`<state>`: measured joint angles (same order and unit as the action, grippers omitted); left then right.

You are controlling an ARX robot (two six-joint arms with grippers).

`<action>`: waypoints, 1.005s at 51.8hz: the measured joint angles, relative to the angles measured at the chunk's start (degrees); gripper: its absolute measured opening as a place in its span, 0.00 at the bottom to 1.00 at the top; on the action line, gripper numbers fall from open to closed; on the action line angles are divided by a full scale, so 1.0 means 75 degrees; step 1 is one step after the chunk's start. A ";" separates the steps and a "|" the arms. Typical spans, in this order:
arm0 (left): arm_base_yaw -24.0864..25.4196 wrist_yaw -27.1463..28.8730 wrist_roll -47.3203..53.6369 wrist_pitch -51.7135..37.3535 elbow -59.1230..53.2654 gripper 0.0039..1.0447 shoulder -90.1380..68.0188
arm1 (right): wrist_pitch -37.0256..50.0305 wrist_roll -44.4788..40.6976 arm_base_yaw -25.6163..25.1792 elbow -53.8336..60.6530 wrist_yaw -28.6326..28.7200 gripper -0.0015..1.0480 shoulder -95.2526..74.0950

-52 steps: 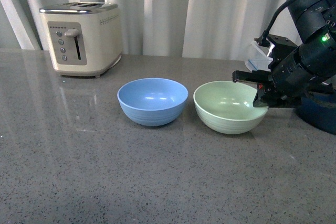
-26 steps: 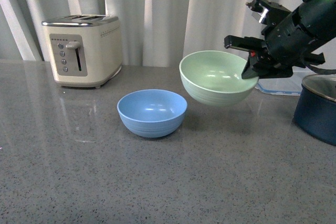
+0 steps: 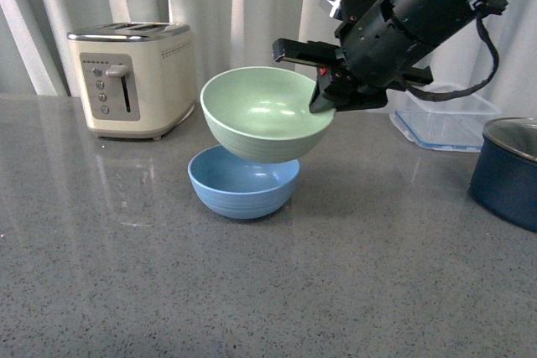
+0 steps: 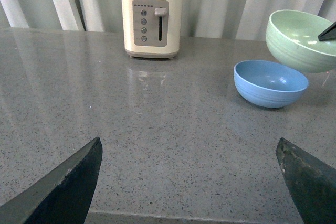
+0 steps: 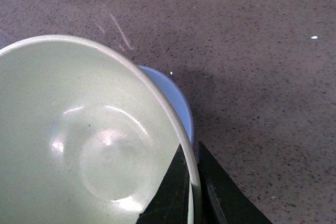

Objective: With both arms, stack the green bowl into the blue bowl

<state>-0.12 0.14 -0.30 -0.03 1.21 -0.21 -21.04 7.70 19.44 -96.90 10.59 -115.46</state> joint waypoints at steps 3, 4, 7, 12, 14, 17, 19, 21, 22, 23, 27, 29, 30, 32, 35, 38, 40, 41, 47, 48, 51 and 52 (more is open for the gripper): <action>0.0000 0.0000 0.0003 0.0000 0.0000 0.94 0.0000 | -0.0044 -0.0009 0.0082 -0.0166 0.0023 0.01 -0.0163; 0.0000 0.0000 0.0000 0.0000 0.0000 0.94 0.0000 | -0.0058 -0.0012 0.0111 -0.0230 0.0032 0.01 -0.0221; 0.0000 0.0000 0.0000 0.0000 0.0000 0.94 0.0000 | -0.0122 -0.0052 0.0192 -0.0455 0.0044 0.01 -0.0452; 0.0000 0.0000 0.0000 0.0000 0.0000 0.94 0.0000 | -0.0201 -0.0087 0.0259 -0.0790 0.0099 0.01 -0.0787; 0.0000 0.0000 0.0000 0.0000 0.0000 0.94 0.0000 | -0.0230 -0.0105 0.0271 -0.0933 0.0122 0.01 -0.0921; 0.0000 0.0000 0.0000 0.0000 0.0000 0.94 0.0000 | -0.0265 -0.0122 0.0271 -0.1081 0.0134 0.01 -0.1058; 0.0000 0.0000 0.0003 0.0000 0.0000 0.94 0.0000 | -0.0277 -0.0128 0.0268 -0.1139 0.0146 0.01 -0.1125; 0.0000 0.0000 0.0000 0.0000 0.0000 0.94 0.0000 | -0.0280 -0.0140 0.0265 -0.1201 0.0160 0.01 -0.1192; 0.0000 0.0000 0.0003 0.0000 0.0000 0.94 0.0000 | -0.0283 -0.0143 0.0262 -0.1221 0.0175 0.01 -0.1241; 0.0000 0.0000 0.0003 0.0000 0.0000 0.94 0.0000 | -0.0283 -0.0143 0.0259 -0.1230 0.0187 0.01 -0.1262; 0.0000 0.0000 0.0000 0.0000 0.0000 0.94 0.0000 | -0.0254 -0.0169 0.0245 -0.1230 0.0213 0.01 -0.1346; 0.0000 0.0000 0.0000 0.0000 0.0000 0.94 0.0000 | -0.0207 -0.0184 0.0233 -0.1230 0.0187 0.01 -0.1373; 0.0000 0.0000 0.0003 0.0000 0.0000 0.94 0.0000 | -0.0187 -0.0184 0.0227 -0.1230 0.0178 0.01 -0.1384; 0.0000 0.0000 0.0003 0.0000 0.0000 0.94 0.0000 | -0.0157 -0.0184 0.0216 -0.1230 0.0175 0.01 -0.1402; 0.0000 0.0000 0.0003 0.0000 0.0000 0.94 0.0000 | -0.0152 -0.0184 0.0207 -0.1230 0.0175 0.01 -0.1408; 0.0000 0.0003 0.0003 0.0000 0.0000 0.94 0.0000 | -0.0146 -0.0198 0.0184 -0.1230 0.0175 0.04 -0.1422; 0.0000 0.0000 0.0003 0.0000 0.0000 0.94 0.0000 | -0.0146 -0.0178 0.0172 -0.1230 0.0152 0.09 -0.1422; 0.0000 0.0000 0.0003 0.0000 0.0000 0.94 0.0000 | -0.0146 -0.0178 0.0169 -0.1230 0.0152 0.10 -0.1422; 0.0000 0.0000 0.0000 0.0000 0.0000 0.94 0.0000 | -0.0178 -0.0172 0.0122 -0.1233 0.0108 0.26 -0.1425; 0.0000 0.0000 0.0003 0.0000 0.0000 0.94 0.0000 | -0.0181 -0.0163 0.0111 -0.1233 0.0108 0.29 -0.1425; 0.0000 0.0000 0.0003 0.0000 0.0000 0.94 0.0000 | -0.0181 -0.0140 0.0082 -0.1233 0.0119 0.37 -0.1425; 0.0000 0.0000 0.0000 0.0000 0.0000 0.94 0.0000 | -0.0175 -0.0131 0.0067 -0.1233 0.0125 0.41 -0.1425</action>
<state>-0.12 0.14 -0.30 -0.03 1.21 -0.21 -22.35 6.72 19.94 -106.15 11.53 -126.15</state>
